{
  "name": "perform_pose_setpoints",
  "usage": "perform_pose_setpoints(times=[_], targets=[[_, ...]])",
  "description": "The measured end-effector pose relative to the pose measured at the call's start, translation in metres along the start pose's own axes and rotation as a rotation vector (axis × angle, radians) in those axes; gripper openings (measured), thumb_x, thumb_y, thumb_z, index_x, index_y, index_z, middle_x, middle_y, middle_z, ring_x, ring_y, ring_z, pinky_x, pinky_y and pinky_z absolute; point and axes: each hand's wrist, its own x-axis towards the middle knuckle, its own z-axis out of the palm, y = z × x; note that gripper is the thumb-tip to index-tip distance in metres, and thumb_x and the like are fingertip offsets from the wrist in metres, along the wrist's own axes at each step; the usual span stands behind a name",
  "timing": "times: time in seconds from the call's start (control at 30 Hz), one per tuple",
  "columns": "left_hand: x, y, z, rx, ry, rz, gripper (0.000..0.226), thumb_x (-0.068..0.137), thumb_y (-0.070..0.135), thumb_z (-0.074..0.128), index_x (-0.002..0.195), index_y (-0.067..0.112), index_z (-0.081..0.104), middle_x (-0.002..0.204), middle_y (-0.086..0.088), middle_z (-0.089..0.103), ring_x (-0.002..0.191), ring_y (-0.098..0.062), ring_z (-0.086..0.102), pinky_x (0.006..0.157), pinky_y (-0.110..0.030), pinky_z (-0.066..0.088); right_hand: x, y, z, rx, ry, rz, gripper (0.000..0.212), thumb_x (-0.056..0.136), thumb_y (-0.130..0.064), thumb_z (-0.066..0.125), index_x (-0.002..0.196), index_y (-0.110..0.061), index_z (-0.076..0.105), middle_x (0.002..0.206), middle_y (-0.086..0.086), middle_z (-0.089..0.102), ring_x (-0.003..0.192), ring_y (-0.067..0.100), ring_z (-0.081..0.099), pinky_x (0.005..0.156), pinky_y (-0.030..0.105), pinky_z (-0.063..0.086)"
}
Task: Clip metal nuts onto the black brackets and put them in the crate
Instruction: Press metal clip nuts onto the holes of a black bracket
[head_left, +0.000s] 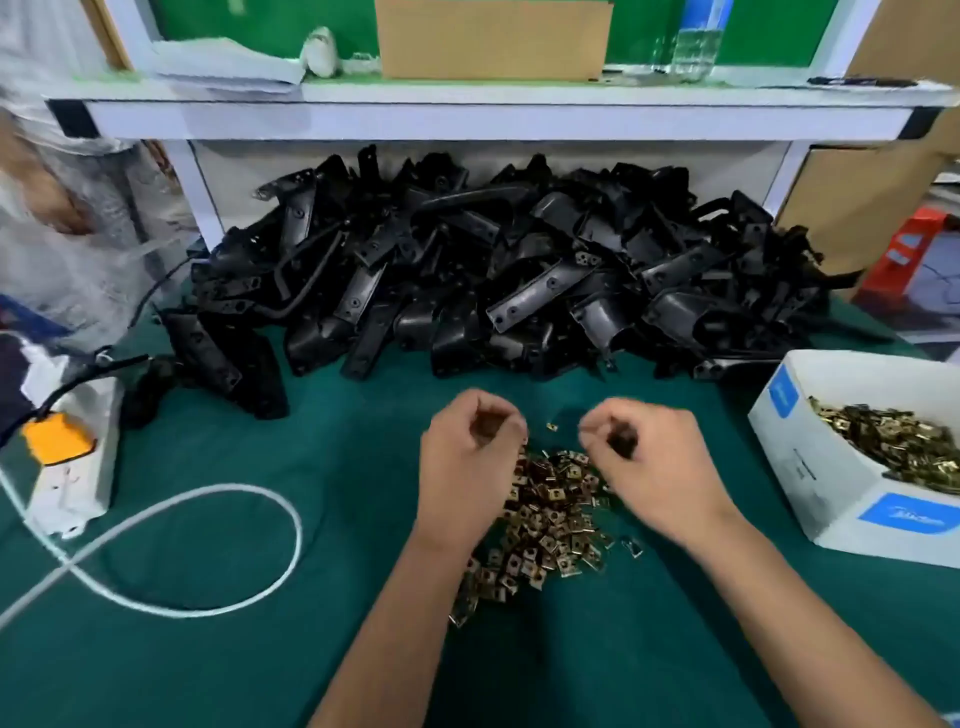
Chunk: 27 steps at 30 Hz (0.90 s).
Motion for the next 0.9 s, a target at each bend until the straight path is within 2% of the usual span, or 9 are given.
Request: perform_pose_setpoints(times=[0.03, 0.1, 0.23, 0.4, 0.53, 0.63, 0.7, 0.8, 0.9], targets=[[0.019, -0.005, 0.005, 0.078, 0.054, 0.003, 0.015, 0.094, 0.012, 0.068, 0.085, 0.025, 0.069, 0.08, 0.009, 0.071, 0.078, -0.003, 0.066, 0.076, -0.027, 0.054, 0.022, 0.011, 0.004, -0.09, 0.082, 0.013, 0.009, 0.09, -0.019, 0.077, 0.089, -0.027, 0.072, 0.085, -0.013, 0.071, 0.075, 0.009, 0.067, 0.075, 0.031, 0.057], [0.055, -0.01, 0.017, 0.203, 0.122, -0.007, 0.015, 0.095, 0.017, 0.068, 0.085, 0.028, 0.067, 0.08, 0.011, 0.069, 0.077, -0.001, 0.064, 0.073, -0.026, 0.051, 0.064, 0.027, 0.011, -0.33, 0.242, 0.065, 0.029, 0.088, -0.033, 0.079, 0.11, -0.02, 0.065, 0.111, 0.002, 0.066, 0.084, 0.026, 0.068, 0.071, 0.035, 0.055], [0.098, -0.023, 0.039, 0.116, -0.022, 0.004, 0.014, 0.098, 0.014, 0.066, 0.087, 0.023, 0.067, 0.083, 0.002, 0.071, 0.075, -0.013, 0.071, 0.074, -0.03, 0.056, 0.118, 0.047, 0.026, -0.616, 0.236, 0.131, 0.057, 0.087, -0.039, 0.08, 0.125, -0.014, 0.046, 0.133, 0.017, 0.046, 0.083, 0.044, 0.065, 0.061, 0.038, 0.04], [0.11, -0.058, 0.017, 0.019, -0.106, 0.088, 0.015, 0.098, 0.008, 0.064, 0.088, 0.019, 0.068, 0.08, 0.001, 0.072, 0.068, -0.019, 0.071, 0.07, -0.032, 0.058, 0.126, 0.06, 0.009, -0.491, 0.478, -0.089, 0.018, 0.096, -0.023, 0.059, 0.102, -0.007, 0.055, 0.119, 0.019, 0.052, 0.08, 0.037, 0.057, 0.064, 0.038, 0.045], [0.107, -0.063, 0.011, -0.167, -0.006, 0.107, 0.011, 0.098, 0.006, 0.061, 0.091, 0.013, 0.066, 0.076, 0.002, 0.069, 0.069, -0.019, 0.067, 0.07, -0.031, 0.058, 0.109, 0.05, -0.006, -0.216, 0.739, -0.269, 0.021, 0.098, -0.014, 0.064, 0.086, 0.001, 0.054, 0.1, 0.024, 0.054, 0.079, 0.022, 0.046, 0.067, 0.026, 0.032], [0.098, -0.06, 0.009, 0.013, 0.069, 0.3, 0.005, 0.096, 0.01, 0.063, 0.101, 0.012, 0.066, 0.089, 0.001, 0.067, 0.082, -0.022, 0.066, 0.078, -0.038, 0.055, 0.09, 0.039, -0.005, -0.043, 0.834, -0.451, 0.024, 0.095, -0.005, 0.072, 0.079, 0.002, 0.055, 0.09, 0.026, 0.056, 0.079, 0.024, 0.052, 0.071, 0.021, 0.033], [0.09, -0.058, 0.006, 0.259, 0.123, 0.474, 0.028, 0.095, 0.022, 0.068, 0.121, 0.014, 0.063, 0.114, -0.001, 0.064, 0.107, -0.021, 0.061, 0.094, -0.045, 0.051, 0.076, 0.033, 0.008, 0.141, 0.742, -0.436, 0.03, 0.097, -0.011, 0.072, 0.076, 0.0, 0.053, 0.085, 0.022, 0.057, 0.077, 0.029, 0.061, 0.067, 0.028, 0.045], [0.08, -0.049, -0.001, 0.61, 0.154, 0.753, 0.08, 0.091, 0.049, 0.073, 0.153, 0.009, 0.042, 0.148, -0.007, 0.045, 0.139, -0.026, 0.041, 0.116, -0.049, 0.033, 0.057, 0.02, 0.034, 0.592, 0.361, -0.21, 0.032, 0.099, -0.016, 0.071, 0.08, 0.0, 0.051, 0.074, 0.021, 0.057, 0.058, 0.028, 0.068, 0.046, 0.046, 0.054], [0.072, -0.046, -0.008, 0.732, -0.035, 0.764, 0.084, 0.091, 0.049, 0.075, 0.159, 0.018, 0.035, 0.149, -0.003, 0.048, 0.139, -0.024, 0.044, 0.115, -0.05, 0.036, 0.054, 0.017, 0.047, 0.852, 0.062, -0.044, 0.021, 0.096, -0.014, 0.072, 0.085, -0.004, 0.057, 0.068, 0.019, 0.063, 0.055, 0.029, 0.067, 0.052, 0.044, 0.06]])
